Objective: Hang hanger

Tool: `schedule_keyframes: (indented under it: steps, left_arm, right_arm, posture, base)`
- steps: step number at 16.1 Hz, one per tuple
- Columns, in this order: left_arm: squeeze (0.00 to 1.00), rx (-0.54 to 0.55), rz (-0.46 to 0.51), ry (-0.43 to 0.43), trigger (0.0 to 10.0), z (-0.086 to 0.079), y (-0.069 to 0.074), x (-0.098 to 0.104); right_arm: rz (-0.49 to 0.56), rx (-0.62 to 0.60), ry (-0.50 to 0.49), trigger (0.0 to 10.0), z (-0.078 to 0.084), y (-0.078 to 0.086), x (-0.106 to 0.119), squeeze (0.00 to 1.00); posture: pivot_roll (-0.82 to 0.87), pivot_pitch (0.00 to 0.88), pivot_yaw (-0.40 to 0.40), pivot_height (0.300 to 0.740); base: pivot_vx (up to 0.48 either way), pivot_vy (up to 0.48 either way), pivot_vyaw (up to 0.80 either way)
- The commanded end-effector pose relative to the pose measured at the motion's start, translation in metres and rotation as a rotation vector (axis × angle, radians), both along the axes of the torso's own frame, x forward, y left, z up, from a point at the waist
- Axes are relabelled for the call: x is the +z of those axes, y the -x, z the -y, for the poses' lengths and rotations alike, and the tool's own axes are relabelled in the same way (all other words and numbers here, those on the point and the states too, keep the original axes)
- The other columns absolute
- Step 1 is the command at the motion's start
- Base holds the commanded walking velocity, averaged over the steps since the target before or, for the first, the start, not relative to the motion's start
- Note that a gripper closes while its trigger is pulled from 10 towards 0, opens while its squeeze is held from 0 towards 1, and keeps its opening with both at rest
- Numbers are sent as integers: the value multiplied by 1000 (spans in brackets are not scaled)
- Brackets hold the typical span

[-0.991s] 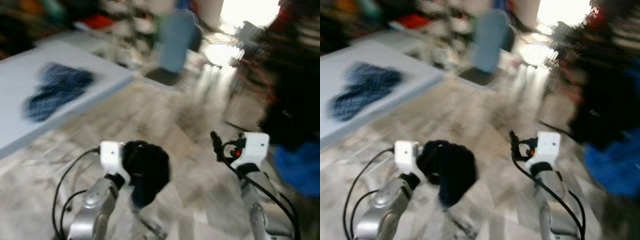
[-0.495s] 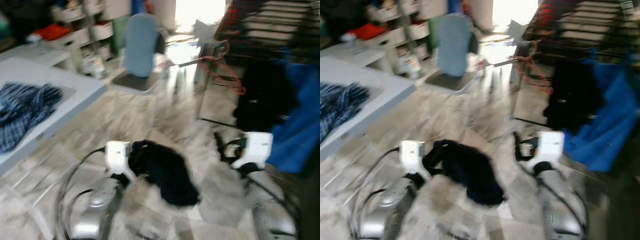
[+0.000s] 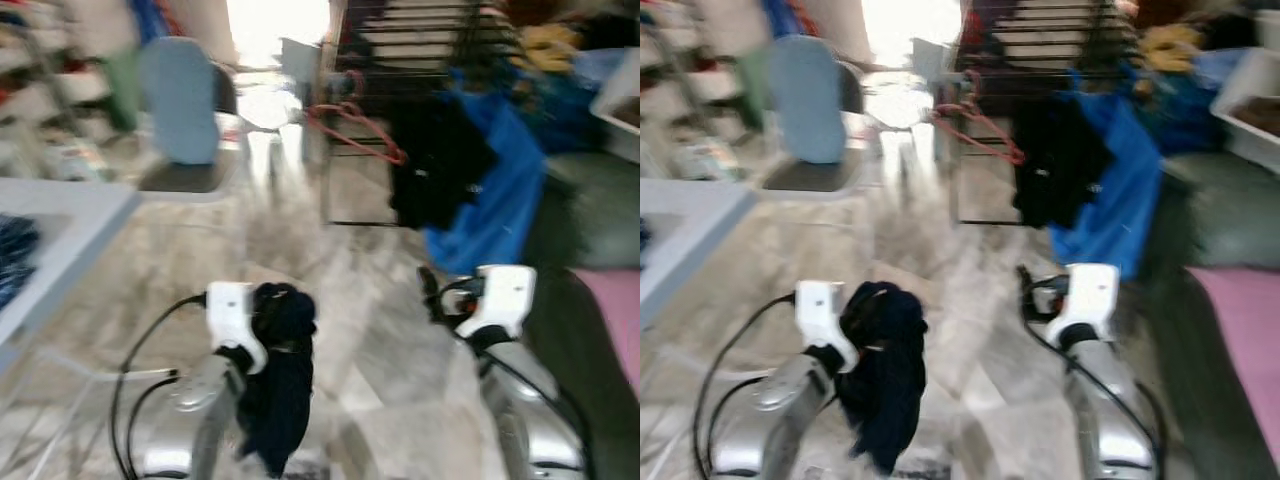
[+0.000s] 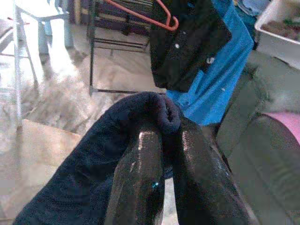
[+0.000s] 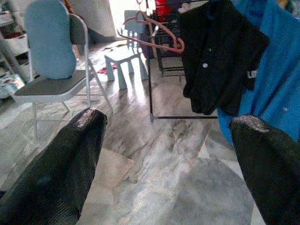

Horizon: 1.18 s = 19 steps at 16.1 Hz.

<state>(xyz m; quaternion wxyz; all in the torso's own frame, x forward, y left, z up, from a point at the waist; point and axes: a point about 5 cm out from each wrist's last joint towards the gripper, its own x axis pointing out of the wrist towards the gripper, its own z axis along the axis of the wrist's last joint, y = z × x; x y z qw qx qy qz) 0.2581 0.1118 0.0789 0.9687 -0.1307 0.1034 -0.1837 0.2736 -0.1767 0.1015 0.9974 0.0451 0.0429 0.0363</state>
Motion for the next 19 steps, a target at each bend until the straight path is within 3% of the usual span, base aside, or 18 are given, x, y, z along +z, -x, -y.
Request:
schedule_keyframes:
  steps: [1,5,8,11,13,15,18,19]
  left_arm:
    - [0,-15,13,1,10000,7,-1,4]
    - [0,-9,9,-38,10000,7,-3,2]
    - [0,36,19,-62,10000,1,-5,2]
    - [0,98,-23,-84,10000,-19,-5,0]
    - [0,143,-10,-150,10000,-32,-8,2]
    - [0,124,79,-162,10000,-30,-10,15]
    - [0,146,96,-144,10000,-29,-1,12]
    - [0,195,136,-204,10000,-34,7,10]
  right_arm:
    - [7,-13,15,10000,5,-2,3,0]
    - [2,-14,15,10000,5,-2,2,0]
    - [2,-7,16,10000,4,-4,2,0]
    - [2,13,26,10000,4,-7,2,0]
    - [13,19,31,10000,4,-11,6,0]
    - [45,24,33,10000,2,-15,15,0]
    - [48,34,30,10000,0,-10,15,0]
    - [45,62,57,10000,0,-1,12,0]
  posture:
    - [-141,0,44,740]
    - [-141,0,44,740]
    - [-135,0,37,740]
    - [-113,0,20,740]
    - [-100,0,24,740]
    - [-90,0,39,740]
    - [-106,0,36,740]
    - [-107,0,32,740]
  base:
    - [0,461,-525]
    - [0,471,-225]
    - [0,0,0]
    - [0,0,0]
    - [0,0,0]
    - [0,0,0]
    - [0,0,0]
    - [0,0,0]
